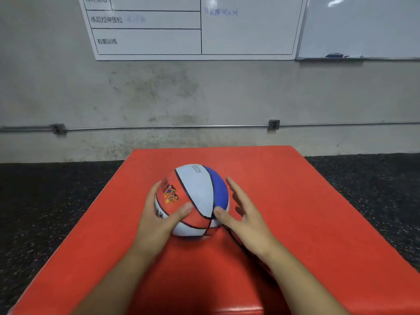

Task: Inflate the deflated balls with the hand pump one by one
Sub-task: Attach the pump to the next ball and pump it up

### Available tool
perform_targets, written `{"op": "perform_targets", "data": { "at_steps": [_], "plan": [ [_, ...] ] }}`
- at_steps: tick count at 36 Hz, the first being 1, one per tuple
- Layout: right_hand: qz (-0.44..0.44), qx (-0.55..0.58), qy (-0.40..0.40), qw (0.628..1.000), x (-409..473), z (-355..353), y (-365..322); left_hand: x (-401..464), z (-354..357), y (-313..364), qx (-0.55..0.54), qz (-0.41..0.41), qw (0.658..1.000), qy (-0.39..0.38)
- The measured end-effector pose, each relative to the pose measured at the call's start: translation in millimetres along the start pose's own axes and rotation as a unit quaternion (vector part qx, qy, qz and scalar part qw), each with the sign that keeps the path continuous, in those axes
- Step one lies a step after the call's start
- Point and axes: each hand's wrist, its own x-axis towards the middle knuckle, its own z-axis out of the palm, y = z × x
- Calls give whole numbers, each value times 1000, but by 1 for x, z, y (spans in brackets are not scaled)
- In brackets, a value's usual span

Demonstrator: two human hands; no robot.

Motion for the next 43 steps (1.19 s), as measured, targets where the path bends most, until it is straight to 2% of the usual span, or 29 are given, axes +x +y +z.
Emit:
{"op": "perform_targets", "data": {
  "at_steps": [2, 5, 10, 13, 18, 21, 26, 31, 35, 39, 43],
  "plan": [
    [-18, 37, -41, 998, -8, 3, -5, -10, -3, 12, -65, -40, 997, -18],
    [-31, 69, -40, 996, -23, 9, -17, -32, -10, 32, -102, -89, 988, -72],
    [-38, 111, -14, 993, -56, 19, -33, -72, -27, 60, 53, 30, 995, -81],
    [-38, 114, -26, 992, -74, 29, -42, -105, -34, 76, 156, 86, 983, -43],
    [-45, 109, -54, 992, -108, 61, -62, -160, -61, 92, 238, 156, 959, 14],
    [-43, 115, -71, 990, -128, 86, -70, -191, -85, 102, 254, 164, 952, 48],
    [-21, 80, -167, 983, -154, 140, -79, -245, -135, 94, 264, 131, 946, 132],
    [-10, 46, -243, 969, -168, 200, -86, -296, -183, 63, 208, 75, 939, 265],
    [-12, -52, -329, 943, -175, 255, -89, -318, -219, 45, 196, 31, 918, 342],
    [-37, -170, -365, 915, -170, 308, -82, -338, -254, 18, 196, -16, 906, 374],
    [-48, -242, -423, 872, -171, 346, -72, -375, -290, -19, 251, -78, 888, 378]
  ]
}}
